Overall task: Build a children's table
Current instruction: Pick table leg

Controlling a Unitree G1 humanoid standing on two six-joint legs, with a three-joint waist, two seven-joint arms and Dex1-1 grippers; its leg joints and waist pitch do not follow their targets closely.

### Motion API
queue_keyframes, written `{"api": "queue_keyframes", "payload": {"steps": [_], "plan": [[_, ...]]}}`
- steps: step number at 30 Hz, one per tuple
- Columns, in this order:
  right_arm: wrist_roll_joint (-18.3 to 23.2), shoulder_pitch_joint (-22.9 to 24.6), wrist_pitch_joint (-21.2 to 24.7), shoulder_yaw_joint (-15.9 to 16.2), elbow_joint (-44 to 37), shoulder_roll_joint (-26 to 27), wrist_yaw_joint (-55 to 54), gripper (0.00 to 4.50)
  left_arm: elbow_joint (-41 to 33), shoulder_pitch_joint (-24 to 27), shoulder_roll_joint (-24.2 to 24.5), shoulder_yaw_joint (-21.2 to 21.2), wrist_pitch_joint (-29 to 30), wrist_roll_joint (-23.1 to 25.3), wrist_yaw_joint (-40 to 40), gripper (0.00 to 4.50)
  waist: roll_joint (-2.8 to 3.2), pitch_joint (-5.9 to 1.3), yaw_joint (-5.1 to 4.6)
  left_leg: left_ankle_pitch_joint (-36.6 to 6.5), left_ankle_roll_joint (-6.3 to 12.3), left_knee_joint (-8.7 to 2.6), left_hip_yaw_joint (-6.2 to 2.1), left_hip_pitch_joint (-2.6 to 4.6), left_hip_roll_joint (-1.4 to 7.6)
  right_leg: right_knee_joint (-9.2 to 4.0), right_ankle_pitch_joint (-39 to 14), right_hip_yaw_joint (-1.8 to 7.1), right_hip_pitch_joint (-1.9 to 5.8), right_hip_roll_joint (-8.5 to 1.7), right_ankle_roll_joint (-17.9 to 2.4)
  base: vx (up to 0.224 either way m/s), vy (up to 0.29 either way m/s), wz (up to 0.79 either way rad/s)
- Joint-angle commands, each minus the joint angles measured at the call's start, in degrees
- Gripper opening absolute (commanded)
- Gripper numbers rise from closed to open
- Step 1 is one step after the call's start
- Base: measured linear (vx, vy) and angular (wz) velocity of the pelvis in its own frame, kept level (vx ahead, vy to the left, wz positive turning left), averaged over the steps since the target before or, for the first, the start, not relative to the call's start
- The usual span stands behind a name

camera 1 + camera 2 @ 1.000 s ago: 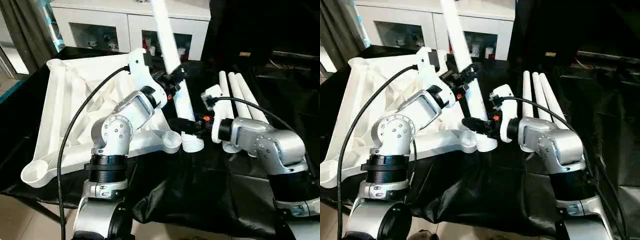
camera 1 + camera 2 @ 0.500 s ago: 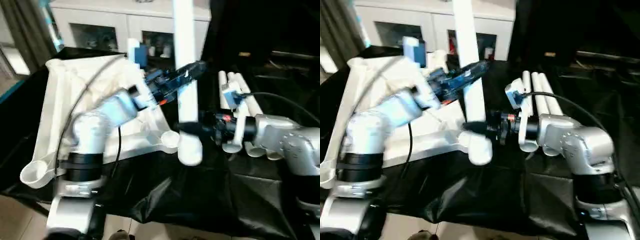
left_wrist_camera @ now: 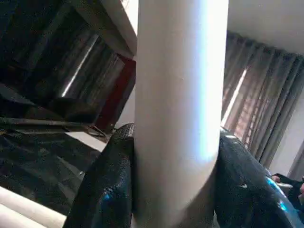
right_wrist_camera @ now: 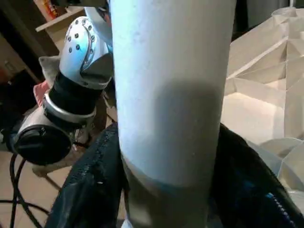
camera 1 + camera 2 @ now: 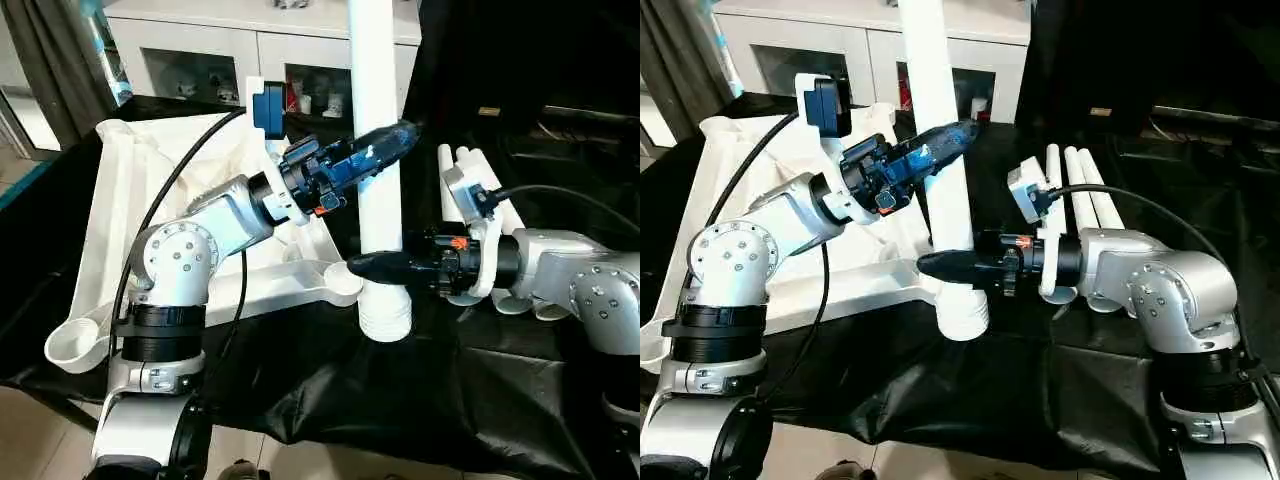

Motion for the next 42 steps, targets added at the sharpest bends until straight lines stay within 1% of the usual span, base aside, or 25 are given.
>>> {"api": "queue_keyframes", "payload": {"steps": [1,2,3,5,7,8,9,10,12,14,15,16,17,18,19,22,23,25,27,29,31,36,37,38,42], "plan": [[-3.34,0.30,-0.39,-0.11,2.02,-0.14,-4.27,2.11,-1.72,-0.67,-1.19,-0.12,-0.24,-2.42,-0.98,2.17,-0.62,-5.12,-0.01,-8.85,-0.37,-3.47,-0.13,0.85,1.16,-4.64,-13.26,1.52,3.01,-3.09,-10.84,0.000,0.000,0.00],[-4.98,0.10,-1.32,-0.31,2.76,1.00,-7.03,1.95,-1.43,-0.74,-1.74,0.40,-0.75,-1.91,0.90,2.52,-0.48,-5.15,0.01,-8.80,-0.55,-3.47,-0.16,0.92,1.22,-4.62,-13.20,1.51,2.95,-3.10,-10.85,0.000,0.000,0.00],[-6.31,-0.23,-2.14,-0.59,3.66,2.35,-9.73,1.95,-1.08,-0.93,-2.28,1.21,-1.07,-1.68,3.07,2.52,-0.66,-5.09,-0.09,-9.00,-0.54,-3.48,-0.09,0.87,1.18,-4.73,-13.40,1.52,2.90,-3.06,-10.79,0.000,0.000,0.00],[-6.84,-0.66,-2.41,-1.24,4.09,4.26,-13.04,1.93,-0.89,-1.10,-2.53,0.89,-2.81,2.17,7.91,2.55,-0.76,-5.13,-0.24,-9.19,-1.43,-3.51,-0.16,0.94,1.21,-4.72,-13.87,1.47,2.82,-3.05,-10.60,0.000,0.000,0.00],[-6.81,-0.81,-2.45,-1.31,3.91,4.99,-14.07,1.90,-0.47,-1.14,-2.57,-0.24,-3.59,6.08,12.03,2.83,-0.61,-5.09,-0.21,-9.86,-1.43,-3.65,-0.22,1.05,1.28,-4.83,-14.77,1.53,2.88,-3.04,-9.79,0.000,0.000,0.00],[-7.05,-0.92,-2.74,-1.18,3.73,5.66,-14.96,1.90,0.01,-1.05,-2.47,-1.95,-4.38,10.63,16.27,2.83,-0.55,-5.07,-0.14,-9.92,-1.56,-3.68,-0.22,1.16,1.35,-4.90,-15.04,1.58,2.69,-3.05,-9.19,0.000,0.000,0.00],[-7.28,-1.01,-2.92,-1.10,3.70,6.05,-15.50,1.89,-0.01,-0.77,-2.51,-2.91,-4.77,12.58,17.89,2.96,-0.53,-4.93,-0.25,-10.67,-1.94,-3.80,-0.27,1.20,1.42,-5.08,-15.77,1.58,2.54,-2.96,-8.46,0.000,0.000,0.00],[-7.49,-1.13,-2.98,-1.03,3.60,6.47,-16.12,1.88,-0.42,-0.36,-2.64,-3.79,-4.41,14.11,19.76,2.96,-0.78,-5.02,-0.21,-10.71,-1.97,-3.76,-0.19,1.27,1.31,-5.13,-16.17,1.55,2.66,-3.03,-8.23,0.000,0.000,0.00],[-7.89,-1.39,-3.26,-0.89,3.76,7.09,-17.18,1.88,-0.85,0.14,-3.66,-4.05,-3.45,15.27,23.35,2.96,-0.92,-5.14,-0.16,-9.36,-1.91,-3.79,-0.26,0.88,1.28,-4.91,-15.15,1.57,2.95,-3.12,-7.76,0.000,0.000,0.00],[-8.92,-1.75,-4.28,-0.62,4.43,7.73,-18.27,1.88,-0.31,0.23,-5.31,-3.81,-2.77,16.76,28.58,2.96,-0.90,-5.22,-0.20,-8.30,-1.63,-3.59,-0.18,0.78,1.27,-4.68,-12.36,1.60,2.99,-3.05,-8.72,0.000,0.000,0.00],[-9.93,-1.99,-5.00,-0.51,4.84,8.28,-19.41,1.88,-0.09,0.31,-5.73,-3.91,-2.96,17.70,30.42,2.96,-1.18,-5.25,-0.18,-7.86,-1.42,-3.52,-0.16,0.74,1.20,-4.68,-11.84,1.59,3.04,-3.05,-8.80,0.000,0.000,0.00],[-11.08,-2.27,-5.88,-0.10,5.35,8.74,-20.24,1.88,0.69,0.33,-6.67,-3.47,-4.18,18.72,32.63,2.69,-1.11,-5.28,-0.12,-7.35,-1.14,-3.50,-0.15,0.62,1.18,-4.60,-11.41,1.59,3.06,-3.13,-9.01,0.000,0.000,0.00],[-11.30,-2.35,-6.11,0.16,5.50,8.75,-20.17,1.88,1.17,0.28,-7.25,-3.00,-4.89,18.90,33.52,2.69,-1.25,-5.21,-0.14,-7.54,-0.95,-3.49,-0.07,0.64,1.10,-4.79,-12.20,1.56,3.04,-3.13,-9.01,0.000,0.000,0.00],[-11.24,-2.38,-6.12,0.42,5.55,8.78,-20.18,1.88,1.49,0.29,-7.69,-2.94,-5.87,19.16,33.63,2.62,-1.24,-5.16,-0.09,-7.68,-0.94,-3.50,-0.09,0.63,1.11,-4.86,-12.70,1.56,3.06,-3.15,-8.89,0.000,0.000,0.00],[-11.24,-2.37,-6.06,0.51,5.48,8.89,-20.31,1.88,1.43,0.38,-7.90,-2.96,-6.22,19.40,33.70,2.62,-1.44,-5.18,-0.04,-7.58,-0.73,-3.49,-0.07,0.61,1.06,-4.86,-13.09,1.57,3.12,-3.12,-8.69,0.000,0.000,0.00],[-11.65,-2.22,-6.12,1.37,5.15,8.99,-20.31,1.88,0.83,0.56,-8.53,-3.02,-6.32,19.06,33.10,2.49,-1.37,-5.13,-0.15,-8.03,-0.58,-3.53,-0.12,0.64,1.12,-4.96,-13.95,1.52,2.97,-3.14,-8.31,0.000,0.000,0.00],[-11.90,-2.14,-6.27,1.66,5.02,8.96,-20.24,1.88,0.52,0.61,-8.59,-3.02,-6.14,18.84,32.99,2.21,-1.35,-5.08,-0.19,-8.24,-0.62,-3.53,-0.12,0.65,1.11,-5.00,-14.28,1.51,2.91,-3.13,-8.24,0.000,0.000,0.00],[-12.75,-2.05,-7.06,2.20,5.20,8.91,-20.10,1.88,0.27,0.58,-8.49,-3.08,-6.20,18.67,32.61,2.18,-1.31,-5.06,-0.14,-8.59,-0.70,-3.54,-0.12,0.72,1.14,-5.04,-14.86,1.52,2.80,-3.14,-8.10,0.000,0.000,0.00],[-13.18,-2.19,-7.78,2.14,6.09,9.15,-19.92,1.88,0.60,0.35,-8.20,-2.95,-6.91,18.72,31.99,1.91,-1.14,-5.05,-0.11,-8.94,-0.93,-3.59,-0.18,0.72,1.19,-5.07,-15.13,1.50,2.74,-3.20,-8.02,0.000,0.000,0.00],[-12.83,-2.31,-7.81,1.83,6.69,9.11,-19.44,2.44,0.58,0.27,-7.51,-3.25,-7.74,18.65,30.58,1.90,-1.18,-5.06,-0.16,-9.34,-0.84,-3.62,-0.17,0.76,1.14,-5.11,-15.23,1.52,2.73,-3.14,-7.86,0.000,0.000,0.00],[-12.01,-2.15,-7.66,1.37,6.81,7.77,-17.57,2.67,-0.23,0.17,-6.78,-3.17,-7.47,17.09,27.74,1.83,-1.11,-5.08,-0.07,-9.24,-0.86,-3.65,-0.22,0.75,1.15,-5.03,-15.07,1.50,2.78,-3.19,-7.95,0.000,0.000,0.00],[-10.46,-1.43,-6.96,1.20,6.56,3.51,-11.62,3.02,-1.75,0.06,-4.11,-4.80,-5.13,14.55,20.53,1.83,-1.09,-5.10,0.09,-8.55,-0.26,-3.57,-0.14,0.71,1.22,-4.70,-12.39,1.53,2.87,-3.16,-9.26,0.000,0.000,0.00],[-10.28,-1.36,-6.76,1.43,6.63,2.73,-10.52,3.11,-1.96,0.06,-3.82,-5.07,-5.11,14.30,19.61,1.83,-0.77,-5.09,0.14,-8.76,-0.21,-3.55,-0.17,0.73,1.14,-4.69,-12.50,1.49,2.89,-3.18,-9.49,0.000,0.000,0.00],[-10.17,-1.31,-6.61,1.59,6.67,2.22,-9.85,3.11,-2.13,0.01,-3.69,-5.16,-4.76,13.89,19.06,1.83,-0.94,-5.07,0.10,-8.99,-0.13,-3.54,-0.12,0.74,1.22,-4.80,-12.61,1.53,2.88,-3.16,-9.67,0.000,0.000,0.00],[-9.42,-1.01,-5.88,2.46,7.02,-0.59,-5.71,3.17,-3.58,-0.11,-2.29,-6.48,-3.24,11.56,13.97,1.83,-1.02,-5.08,0.14,-9.15,-0.01,-3.51,-0.13,0.78,1.22,-4.77,-13.16,1.50,3.00,-3.24,-10.18,0.000,0.000,0.00]]}}
